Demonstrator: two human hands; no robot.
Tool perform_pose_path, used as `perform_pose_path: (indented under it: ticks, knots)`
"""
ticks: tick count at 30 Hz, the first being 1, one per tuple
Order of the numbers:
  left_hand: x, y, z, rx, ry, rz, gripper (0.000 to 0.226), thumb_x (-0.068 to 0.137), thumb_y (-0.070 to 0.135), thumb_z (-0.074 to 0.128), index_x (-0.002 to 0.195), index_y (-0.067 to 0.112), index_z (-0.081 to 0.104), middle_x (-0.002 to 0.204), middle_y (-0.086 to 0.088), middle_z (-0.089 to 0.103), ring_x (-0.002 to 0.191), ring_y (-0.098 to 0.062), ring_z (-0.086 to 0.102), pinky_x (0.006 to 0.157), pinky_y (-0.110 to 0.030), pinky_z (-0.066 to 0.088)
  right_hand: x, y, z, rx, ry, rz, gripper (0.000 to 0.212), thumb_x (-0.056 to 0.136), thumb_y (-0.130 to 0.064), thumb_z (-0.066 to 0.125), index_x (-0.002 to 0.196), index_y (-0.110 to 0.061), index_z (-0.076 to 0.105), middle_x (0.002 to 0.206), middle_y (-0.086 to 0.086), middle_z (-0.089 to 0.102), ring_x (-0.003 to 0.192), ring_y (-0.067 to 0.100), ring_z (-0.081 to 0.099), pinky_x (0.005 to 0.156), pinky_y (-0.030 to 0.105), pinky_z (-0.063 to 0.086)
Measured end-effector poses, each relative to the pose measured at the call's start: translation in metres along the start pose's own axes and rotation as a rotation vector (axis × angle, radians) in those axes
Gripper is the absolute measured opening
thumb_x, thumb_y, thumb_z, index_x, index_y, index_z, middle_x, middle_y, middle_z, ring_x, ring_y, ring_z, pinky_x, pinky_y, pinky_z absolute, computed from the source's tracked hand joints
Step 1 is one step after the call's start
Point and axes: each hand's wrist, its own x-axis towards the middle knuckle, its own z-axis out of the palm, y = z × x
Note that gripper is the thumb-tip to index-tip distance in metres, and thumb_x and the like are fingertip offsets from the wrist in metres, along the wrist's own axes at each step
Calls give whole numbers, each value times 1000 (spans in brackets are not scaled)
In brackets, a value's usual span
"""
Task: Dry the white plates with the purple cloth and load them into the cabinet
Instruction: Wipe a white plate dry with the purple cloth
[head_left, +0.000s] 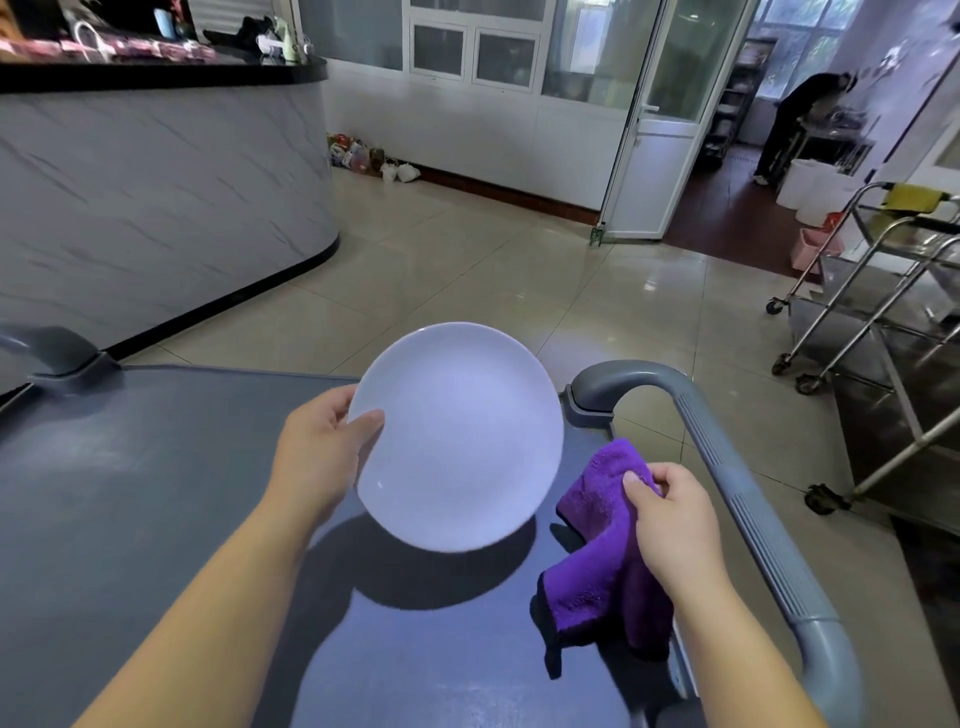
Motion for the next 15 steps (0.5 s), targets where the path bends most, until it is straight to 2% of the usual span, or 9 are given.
perform_pose_path:
  ticks: [3,5,8,12,15]
  knots:
    - [-15,-1,8,11,-57,6,30,92,5,57,93,32,70,85,9,75,76,-14,72,65,-29,55,-1,1,-9,60,44,-5,5,94,-14,57,90,-12,59,76,5,60,68,20,51,57,29,37]
    - [-24,-2,14,8,-84,-1,31,92,5,58,91,33,70,86,9,75,79,-17,72,70,-34,56,-3,-1,-16,87,71,-29,4,94,-13,57,91,-11,59,75,4,58,66,19,50,56,27,38]
    - [-34,-1,23,-4,-114,-5,28,92,6,58,92,31,71,86,4,76,78,-20,72,72,-36,57,-4,-8,-27,98,130,-98,4,94,-13,57,95,-11,60,74,-3,58,65,14,50,58,23,38]
    - [-38,2,33,-39,-133,-12,27,92,5,57,92,28,70,79,3,76,68,-17,71,60,-29,56,-5,-31,-37,113,206,-243,8,94,-14,55,91,-21,58,76,-13,58,66,-1,52,58,11,39]
    - [-42,5,40,-57,-140,6,28,92,5,57,90,29,71,80,-2,76,74,-28,72,70,-43,58,-9,-51,-34,160,133,-369,20,93,-14,55,84,-32,58,76,-15,60,65,-5,53,57,9,40]
